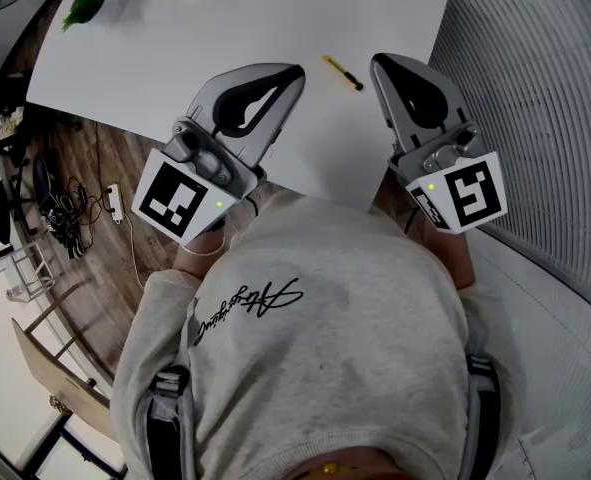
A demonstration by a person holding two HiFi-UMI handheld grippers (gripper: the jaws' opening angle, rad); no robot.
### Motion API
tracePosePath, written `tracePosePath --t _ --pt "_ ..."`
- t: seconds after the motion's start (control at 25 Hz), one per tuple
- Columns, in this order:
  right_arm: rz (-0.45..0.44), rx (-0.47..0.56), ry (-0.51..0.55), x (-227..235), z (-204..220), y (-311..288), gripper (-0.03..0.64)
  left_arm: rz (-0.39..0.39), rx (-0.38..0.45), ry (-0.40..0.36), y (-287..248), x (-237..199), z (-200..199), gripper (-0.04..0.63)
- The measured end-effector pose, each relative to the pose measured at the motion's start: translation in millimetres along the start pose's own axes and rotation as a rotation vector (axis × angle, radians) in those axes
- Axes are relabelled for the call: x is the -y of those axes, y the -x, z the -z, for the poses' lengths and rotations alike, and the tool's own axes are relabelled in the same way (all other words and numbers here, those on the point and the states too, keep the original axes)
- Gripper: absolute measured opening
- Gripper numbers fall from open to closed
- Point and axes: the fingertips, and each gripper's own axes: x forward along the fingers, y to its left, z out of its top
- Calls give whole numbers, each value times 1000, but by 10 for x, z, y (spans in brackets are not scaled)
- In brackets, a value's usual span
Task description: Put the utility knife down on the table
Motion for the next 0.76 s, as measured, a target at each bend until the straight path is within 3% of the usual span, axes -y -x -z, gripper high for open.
tracePosePath --t 0.76 --pt "10 -19 -7 -47 31 15 2 13 10 13 23 10 -9 -12"
